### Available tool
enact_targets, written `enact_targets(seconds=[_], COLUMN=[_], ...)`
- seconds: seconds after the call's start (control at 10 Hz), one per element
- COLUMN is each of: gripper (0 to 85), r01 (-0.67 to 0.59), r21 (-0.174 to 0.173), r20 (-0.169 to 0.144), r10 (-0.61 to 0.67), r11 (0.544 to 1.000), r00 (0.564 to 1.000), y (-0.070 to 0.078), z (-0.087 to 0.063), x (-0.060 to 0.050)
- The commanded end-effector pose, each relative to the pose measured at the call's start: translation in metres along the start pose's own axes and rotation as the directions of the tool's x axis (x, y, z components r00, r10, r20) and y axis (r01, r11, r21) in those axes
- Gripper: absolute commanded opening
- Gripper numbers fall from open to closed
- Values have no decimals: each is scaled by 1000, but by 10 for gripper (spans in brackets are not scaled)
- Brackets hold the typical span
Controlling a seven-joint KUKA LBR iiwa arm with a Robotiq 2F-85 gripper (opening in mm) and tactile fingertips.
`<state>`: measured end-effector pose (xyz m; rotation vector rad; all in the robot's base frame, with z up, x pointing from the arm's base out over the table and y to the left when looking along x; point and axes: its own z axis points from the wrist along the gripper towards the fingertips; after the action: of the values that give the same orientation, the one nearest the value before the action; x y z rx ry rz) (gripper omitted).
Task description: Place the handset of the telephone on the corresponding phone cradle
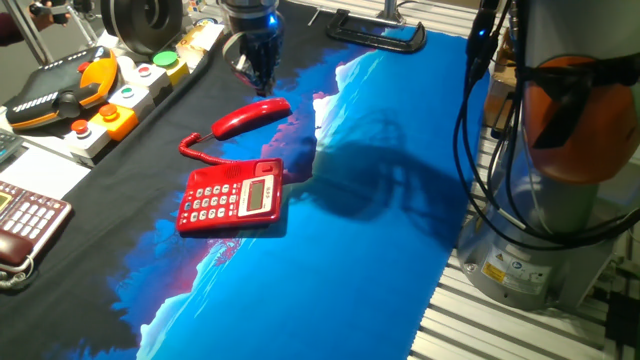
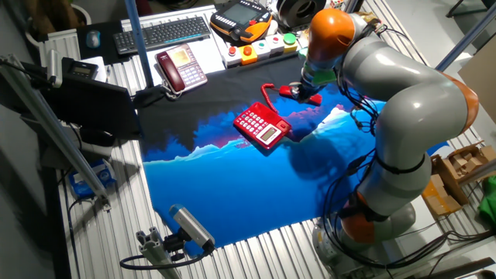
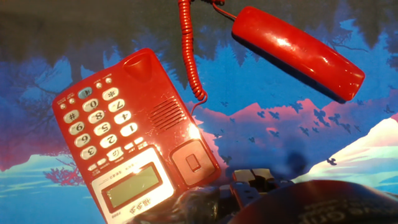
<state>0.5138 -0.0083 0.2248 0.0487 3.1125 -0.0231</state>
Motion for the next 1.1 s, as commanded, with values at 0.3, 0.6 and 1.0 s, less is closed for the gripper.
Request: enact_targets(seconds=[0.3, 0.6, 1.0], gripper=[7, 7, 7], r01=[9, -36, -64], r21=[46, 41, 23], r20=[39, 46, 16], r10=[-11, 34, 64], r11=[999, 999, 998], r00=[999, 998, 998], y=[1, 9, 6], z=[6, 15, 32], x=[-3, -5, -13])
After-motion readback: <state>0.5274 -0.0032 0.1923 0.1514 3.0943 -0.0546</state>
